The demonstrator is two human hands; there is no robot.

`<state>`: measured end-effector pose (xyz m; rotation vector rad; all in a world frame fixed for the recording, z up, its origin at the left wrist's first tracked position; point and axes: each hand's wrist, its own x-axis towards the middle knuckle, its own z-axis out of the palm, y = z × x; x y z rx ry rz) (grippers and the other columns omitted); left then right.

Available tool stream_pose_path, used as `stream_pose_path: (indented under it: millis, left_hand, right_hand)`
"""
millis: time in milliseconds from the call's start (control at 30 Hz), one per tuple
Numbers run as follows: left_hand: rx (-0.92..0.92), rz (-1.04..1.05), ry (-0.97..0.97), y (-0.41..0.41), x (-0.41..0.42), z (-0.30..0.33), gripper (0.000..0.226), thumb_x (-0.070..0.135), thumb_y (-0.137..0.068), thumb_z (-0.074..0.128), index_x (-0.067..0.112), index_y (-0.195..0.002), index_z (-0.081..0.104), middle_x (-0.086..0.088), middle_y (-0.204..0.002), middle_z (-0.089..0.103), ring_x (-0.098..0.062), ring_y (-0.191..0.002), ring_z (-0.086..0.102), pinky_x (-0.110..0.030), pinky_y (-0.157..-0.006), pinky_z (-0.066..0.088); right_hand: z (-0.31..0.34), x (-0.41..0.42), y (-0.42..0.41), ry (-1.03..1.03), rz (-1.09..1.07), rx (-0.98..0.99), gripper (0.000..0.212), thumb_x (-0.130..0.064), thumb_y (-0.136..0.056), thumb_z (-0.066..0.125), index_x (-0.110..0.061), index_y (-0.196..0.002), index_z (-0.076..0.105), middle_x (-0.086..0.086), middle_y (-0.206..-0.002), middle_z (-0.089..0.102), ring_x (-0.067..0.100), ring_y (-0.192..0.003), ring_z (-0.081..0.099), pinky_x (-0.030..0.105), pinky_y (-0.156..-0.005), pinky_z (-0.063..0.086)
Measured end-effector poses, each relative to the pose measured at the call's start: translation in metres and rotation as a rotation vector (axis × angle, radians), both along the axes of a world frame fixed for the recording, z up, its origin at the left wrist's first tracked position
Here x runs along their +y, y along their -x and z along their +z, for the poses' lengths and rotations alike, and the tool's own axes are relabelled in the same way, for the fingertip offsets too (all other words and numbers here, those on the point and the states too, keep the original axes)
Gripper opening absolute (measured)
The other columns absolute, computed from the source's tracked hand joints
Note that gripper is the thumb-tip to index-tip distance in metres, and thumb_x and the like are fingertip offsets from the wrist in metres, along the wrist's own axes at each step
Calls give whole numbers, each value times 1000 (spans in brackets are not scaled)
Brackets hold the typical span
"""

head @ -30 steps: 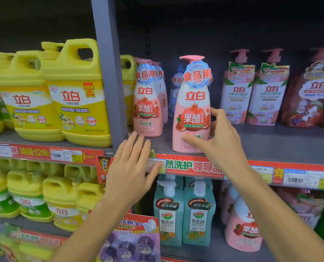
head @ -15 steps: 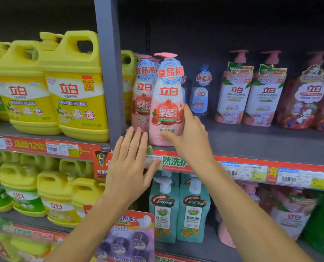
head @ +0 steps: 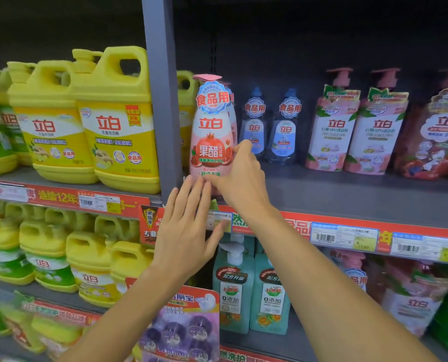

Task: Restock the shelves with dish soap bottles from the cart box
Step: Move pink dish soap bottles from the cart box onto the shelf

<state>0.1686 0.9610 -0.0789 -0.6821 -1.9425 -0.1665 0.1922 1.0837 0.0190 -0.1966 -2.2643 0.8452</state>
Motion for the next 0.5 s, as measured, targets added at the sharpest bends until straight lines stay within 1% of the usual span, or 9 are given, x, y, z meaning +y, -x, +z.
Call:
stream_pose_path:
  millis: [200,300,400,467,500]
  left_hand:
    - [-27,13,-4,0,0,-1,73,52,-99,39,-3,-147,37,-19,-155,34,-30,-148,24,-48,-121,22]
    - [-37,24,4,-1,0,-1,73,50,-97,43,-3,-148,37,-19,-155,34,-31,-148,25,-48,-120,23]
    - [-40,24,-3,-2,0,-1,72,49,-96,45,-2,-148,37,-19,-155,36,-31,-147,27,-48,-120,24]
    - [-59,12,-10,-4,0,-1,71,50,-98,40,0,-148,38,-17,-155,37,-30,-147,27,-47,-120,24]
    - [-72,2,-13,-5,0,0,70,50,-98,36,0,-148,38,-16,-155,37,-30,-148,27,-47,-120,24]
  right_hand:
    - [-2,-6,0,-2,-19,-16,73,-48,-75,82,-14,-123,40,9,-122,57,27,-112,61,42,-88,57]
    - [-4,-7,-4,-16,-24,-11,72,-50,-77,80,-13,-124,41,8,-121,56,27,-111,60,42,-88,56]
    - [-4,-10,-11,-73,-14,-41,64,-45,-85,75,-11,-126,40,9,-124,55,27,-113,59,37,-87,53]
    - [-3,-10,-19,-142,-17,-78,52,-40,-94,66,-9,-128,41,11,-127,56,28,-115,58,37,-87,51]
    - [-5,-8,-25,-226,-34,-99,45,-38,-99,58,-8,-129,42,12,-128,57,29,-116,57,38,-89,49]
